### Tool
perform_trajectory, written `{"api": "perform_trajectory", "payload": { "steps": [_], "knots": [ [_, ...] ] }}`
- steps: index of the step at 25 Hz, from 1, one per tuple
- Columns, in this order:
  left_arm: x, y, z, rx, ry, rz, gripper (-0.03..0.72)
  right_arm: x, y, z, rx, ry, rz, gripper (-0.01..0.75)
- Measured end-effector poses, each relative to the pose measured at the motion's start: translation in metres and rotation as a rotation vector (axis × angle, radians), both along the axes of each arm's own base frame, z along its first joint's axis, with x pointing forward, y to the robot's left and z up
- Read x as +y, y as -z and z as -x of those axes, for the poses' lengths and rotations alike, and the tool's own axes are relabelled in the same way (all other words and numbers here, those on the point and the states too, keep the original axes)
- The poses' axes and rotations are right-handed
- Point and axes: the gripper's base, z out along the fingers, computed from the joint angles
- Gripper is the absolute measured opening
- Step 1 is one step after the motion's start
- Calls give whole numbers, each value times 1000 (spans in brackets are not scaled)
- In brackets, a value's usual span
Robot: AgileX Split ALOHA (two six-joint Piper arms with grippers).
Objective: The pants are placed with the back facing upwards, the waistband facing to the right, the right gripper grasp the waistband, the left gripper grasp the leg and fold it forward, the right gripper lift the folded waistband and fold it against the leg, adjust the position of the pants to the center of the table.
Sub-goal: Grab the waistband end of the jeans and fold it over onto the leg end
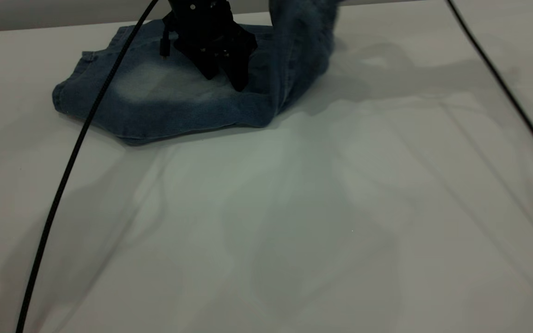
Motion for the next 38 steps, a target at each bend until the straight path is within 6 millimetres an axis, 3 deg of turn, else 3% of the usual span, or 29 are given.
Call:
{"api": "perform_trajectory", "payload": {
  "steps": [3,6,14,17,24,38],
  "knots": [
    [0,-2,1,12,2,-4,517,15,-8,1,-16,-23,-5,57],
    [3,-9,2,35,18,-39,517,15,-10,0,-13,-18,-7,56],
    [16,-57,-18,-97,21,-118,517,13,-9,-1,-11,-11,-1,56],
    [31,-68,-26,-128,-37,-105,517,13,-9,-1,-10,-12,-2,56],
    [74,-67,-38,-115,-164,-101,517,13,-9,-1,-5,-10,-3,56],
    [100,-20,-42,-30,-231,-121,517,13,-10,-1,-3,-3,-9,56]
  ]
}}
